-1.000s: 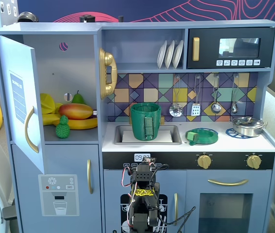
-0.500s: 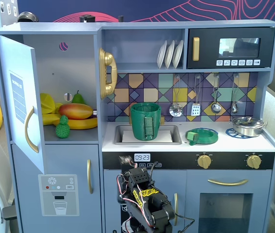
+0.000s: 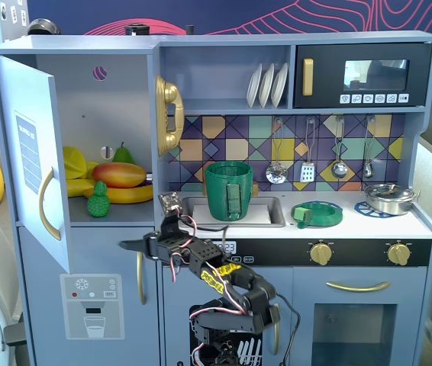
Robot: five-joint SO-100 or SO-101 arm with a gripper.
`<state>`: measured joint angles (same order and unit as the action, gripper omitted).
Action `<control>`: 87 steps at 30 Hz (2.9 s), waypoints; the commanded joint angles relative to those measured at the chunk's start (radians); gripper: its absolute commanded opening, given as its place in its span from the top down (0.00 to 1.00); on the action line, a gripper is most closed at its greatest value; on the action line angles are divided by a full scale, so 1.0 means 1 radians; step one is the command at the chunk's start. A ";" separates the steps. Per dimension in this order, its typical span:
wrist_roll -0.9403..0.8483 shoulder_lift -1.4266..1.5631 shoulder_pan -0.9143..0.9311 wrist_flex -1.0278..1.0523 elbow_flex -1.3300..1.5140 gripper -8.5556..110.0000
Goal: Pick up the green pineapple from the left cabinet and place it in the green recipient
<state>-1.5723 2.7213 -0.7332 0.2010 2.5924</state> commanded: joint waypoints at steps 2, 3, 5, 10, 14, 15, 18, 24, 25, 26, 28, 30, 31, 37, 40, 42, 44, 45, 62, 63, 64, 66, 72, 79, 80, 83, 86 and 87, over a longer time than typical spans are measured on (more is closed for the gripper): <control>0.044 -0.110 -0.012 -0.175 -0.135 0.58; 0.046 -0.130 -0.011 -0.190 -0.150 0.57; 0.032 -0.178 -0.012 -0.247 -0.170 0.56; -0.015 -0.287 -0.021 -0.313 -0.247 0.56; -0.049 -0.400 -0.023 -0.420 -0.285 0.56; -0.055 -0.426 -0.023 -0.439 -0.295 0.56; -0.078 -0.514 -0.020 -0.465 -0.348 0.56; -0.091 -0.687 -0.008 -0.503 -0.505 0.55; -0.092 -0.710 -0.008 -0.508 -0.528 0.54; -0.094 -0.733 -0.006 -0.512 -0.549 0.54; -0.095 -0.772 -0.003 -0.514 -0.592 0.54; -0.103 -0.805 -0.005 -0.514 -0.626 0.54; -0.106 -0.819 -0.008 -0.514 -0.641 0.54; -0.110 -0.900 -0.012 -0.514 -0.713 0.55; -0.103 -0.946 -0.006 -0.514 -0.756 0.56; -0.089 -0.980 -0.003 -0.515 -0.790 0.56; -0.071 -1.014 -0.002 -0.515 -0.827 0.56; -0.063 -1.032 0.002 -0.515 -0.845 0.56; -0.055 -1.252 0.026 -0.509 -1.066 0.93; -0.043 -1.252 0.026 -0.520 -1.063 0.93; -0.037 -1.250 0.026 -0.525 -1.063 0.93; -0.032 -1.232 0.026 -0.528 -1.063 0.93; -0.152 -0.956 0.009 -0.443 -0.911 0.93; -0.357 -0.362 -0.038 -0.087 -0.561 0.93; -0.357 -0.299 -0.038 -0.034 -0.548 0.93; -0.359 -0.127 -0.020 0.094 -0.497 0.93; -0.322 0.008 0.054 0.215 -0.476 0.93; -0.310 0.031 0.098 0.241 -0.479 0.93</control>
<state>-1.9113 2.5771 -0.7332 0.3436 2.1246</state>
